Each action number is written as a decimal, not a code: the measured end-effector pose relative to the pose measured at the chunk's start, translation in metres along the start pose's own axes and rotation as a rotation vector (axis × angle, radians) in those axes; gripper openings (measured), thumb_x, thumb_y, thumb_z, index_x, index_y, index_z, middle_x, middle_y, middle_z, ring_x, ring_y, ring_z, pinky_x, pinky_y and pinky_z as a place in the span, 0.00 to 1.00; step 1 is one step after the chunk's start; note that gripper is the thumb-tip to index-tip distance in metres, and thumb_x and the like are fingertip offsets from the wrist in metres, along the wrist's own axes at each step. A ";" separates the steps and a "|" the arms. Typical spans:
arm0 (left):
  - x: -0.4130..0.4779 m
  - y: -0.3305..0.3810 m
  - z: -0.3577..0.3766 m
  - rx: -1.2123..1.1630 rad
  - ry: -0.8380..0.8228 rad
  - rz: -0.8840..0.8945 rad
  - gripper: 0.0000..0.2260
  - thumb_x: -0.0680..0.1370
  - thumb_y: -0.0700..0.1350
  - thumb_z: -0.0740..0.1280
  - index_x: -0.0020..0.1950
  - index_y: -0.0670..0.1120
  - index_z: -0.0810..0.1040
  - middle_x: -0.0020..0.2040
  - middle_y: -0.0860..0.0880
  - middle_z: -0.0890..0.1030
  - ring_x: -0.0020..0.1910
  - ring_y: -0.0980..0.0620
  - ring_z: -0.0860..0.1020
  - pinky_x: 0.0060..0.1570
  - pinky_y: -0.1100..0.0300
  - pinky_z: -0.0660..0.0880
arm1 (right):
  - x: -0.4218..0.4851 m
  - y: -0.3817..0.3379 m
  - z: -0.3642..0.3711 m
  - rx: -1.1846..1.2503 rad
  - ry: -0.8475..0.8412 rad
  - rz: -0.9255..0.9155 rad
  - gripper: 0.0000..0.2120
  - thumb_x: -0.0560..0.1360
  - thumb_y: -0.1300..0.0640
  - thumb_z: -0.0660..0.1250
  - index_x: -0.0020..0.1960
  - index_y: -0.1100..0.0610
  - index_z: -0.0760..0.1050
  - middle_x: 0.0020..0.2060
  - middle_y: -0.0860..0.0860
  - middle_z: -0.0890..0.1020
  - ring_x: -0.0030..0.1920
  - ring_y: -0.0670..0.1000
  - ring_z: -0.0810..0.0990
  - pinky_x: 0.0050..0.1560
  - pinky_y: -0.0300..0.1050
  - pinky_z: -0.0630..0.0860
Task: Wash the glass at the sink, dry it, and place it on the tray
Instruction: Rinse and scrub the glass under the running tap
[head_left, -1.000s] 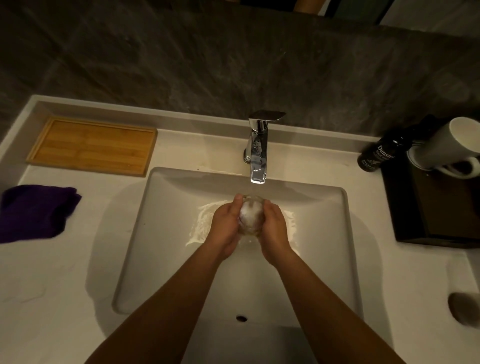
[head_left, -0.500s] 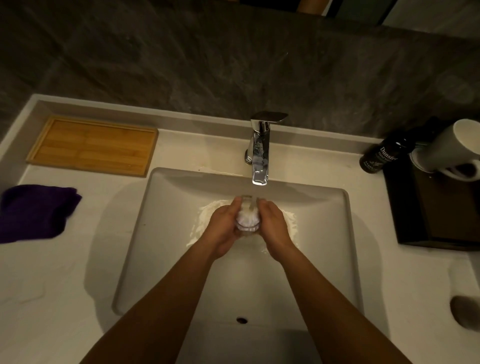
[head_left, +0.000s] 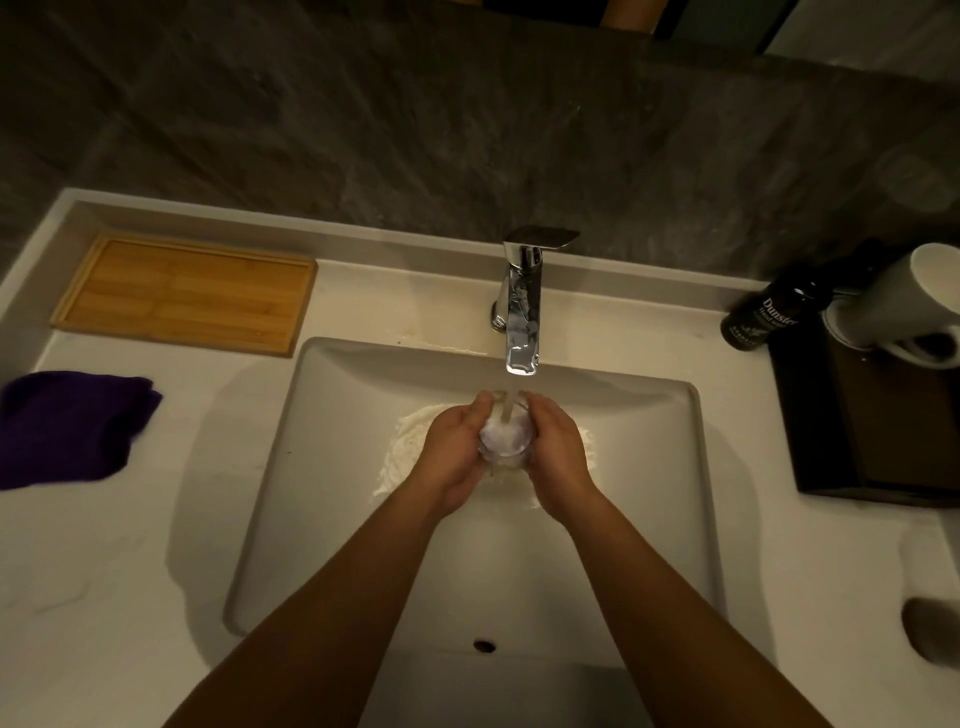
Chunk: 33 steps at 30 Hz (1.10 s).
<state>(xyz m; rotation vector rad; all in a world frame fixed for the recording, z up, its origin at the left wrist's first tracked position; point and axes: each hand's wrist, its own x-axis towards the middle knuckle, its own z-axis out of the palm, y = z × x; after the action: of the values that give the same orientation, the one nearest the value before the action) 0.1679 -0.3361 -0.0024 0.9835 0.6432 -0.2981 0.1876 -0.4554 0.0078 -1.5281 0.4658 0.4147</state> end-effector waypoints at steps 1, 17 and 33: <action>0.000 -0.004 0.003 -0.047 0.026 0.019 0.18 0.85 0.49 0.61 0.63 0.37 0.81 0.56 0.38 0.86 0.55 0.40 0.85 0.52 0.50 0.82 | -0.001 0.003 0.003 0.067 0.035 0.043 0.21 0.76 0.44 0.64 0.58 0.56 0.83 0.58 0.59 0.87 0.61 0.61 0.86 0.65 0.61 0.80; 0.001 -0.002 -0.001 0.093 -0.041 -0.091 0.18 0.84 0.53 0.63 0.61 0.40 0.84 0.58 0.39 0.86 0.56 0.39 0.85 0.53 0.48 0.80 | 0.004 0.009 -0.007 -0.015 -0.006 0.036 0.19 0.81 0.45 0.62 0.57 0.58 0.84 0.56 0.58 0.88 0.58 0.57 0.86 0.67 0.59 0.80; -0.001 0.007 -0.005 0.187 -0.024 -0.117 0.19 0.81 0.55 0.69 0.57 0.39 0.85 0.54 0.37 0.87 0.56 0.35 0.84 0.55 0.42 0.80 | -0.003 0.015 -0.001 -0.016 0.008 0.058 0.20 0.82 0.45 0.62 0.60 0.57 0.84 0.58 0.58 0.88 0.62 0.58 0.86 0.70 0.60 0.78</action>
<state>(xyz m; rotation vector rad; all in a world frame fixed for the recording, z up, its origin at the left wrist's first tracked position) 0.1689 -0.3286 0.0011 1.1209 0.6604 -0.4797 0.1773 -0.4563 -0.0033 -1.5348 0.5147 0.4583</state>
